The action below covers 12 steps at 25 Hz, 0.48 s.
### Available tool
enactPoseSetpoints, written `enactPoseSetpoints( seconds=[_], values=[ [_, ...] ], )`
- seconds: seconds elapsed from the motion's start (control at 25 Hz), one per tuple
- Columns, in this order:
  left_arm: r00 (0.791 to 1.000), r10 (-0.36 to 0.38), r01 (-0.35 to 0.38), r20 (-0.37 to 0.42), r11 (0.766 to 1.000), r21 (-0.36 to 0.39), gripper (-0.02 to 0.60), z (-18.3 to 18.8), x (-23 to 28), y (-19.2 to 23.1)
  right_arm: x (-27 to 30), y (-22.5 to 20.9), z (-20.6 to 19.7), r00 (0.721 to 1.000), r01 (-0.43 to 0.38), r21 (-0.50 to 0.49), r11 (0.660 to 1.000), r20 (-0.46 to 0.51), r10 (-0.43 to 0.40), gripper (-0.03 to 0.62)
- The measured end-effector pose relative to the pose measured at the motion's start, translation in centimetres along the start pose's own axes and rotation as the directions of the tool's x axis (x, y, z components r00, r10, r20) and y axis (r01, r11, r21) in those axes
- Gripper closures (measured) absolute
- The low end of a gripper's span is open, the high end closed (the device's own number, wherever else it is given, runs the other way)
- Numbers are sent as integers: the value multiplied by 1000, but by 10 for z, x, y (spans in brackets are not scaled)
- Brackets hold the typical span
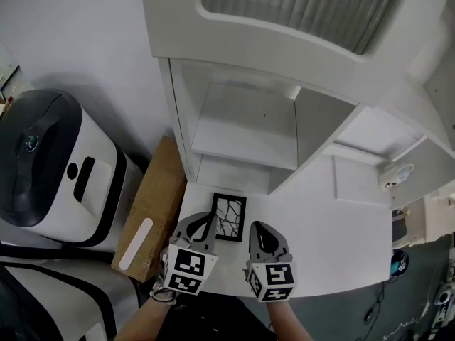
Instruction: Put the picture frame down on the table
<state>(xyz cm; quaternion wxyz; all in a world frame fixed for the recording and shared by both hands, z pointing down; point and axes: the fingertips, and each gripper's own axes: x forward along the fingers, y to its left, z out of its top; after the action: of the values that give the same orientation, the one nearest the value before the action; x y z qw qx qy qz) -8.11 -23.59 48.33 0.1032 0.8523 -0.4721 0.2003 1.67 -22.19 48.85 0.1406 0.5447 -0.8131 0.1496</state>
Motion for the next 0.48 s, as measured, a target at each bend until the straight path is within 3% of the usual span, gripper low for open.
enactPoseSetpoints(
  seconds=[0.48],
  values=[
    [986,-4,-4,165,999,48,580,62,-50,-14,-55,13,64,983,-11,-58,998,181,22,592]
  ],
)
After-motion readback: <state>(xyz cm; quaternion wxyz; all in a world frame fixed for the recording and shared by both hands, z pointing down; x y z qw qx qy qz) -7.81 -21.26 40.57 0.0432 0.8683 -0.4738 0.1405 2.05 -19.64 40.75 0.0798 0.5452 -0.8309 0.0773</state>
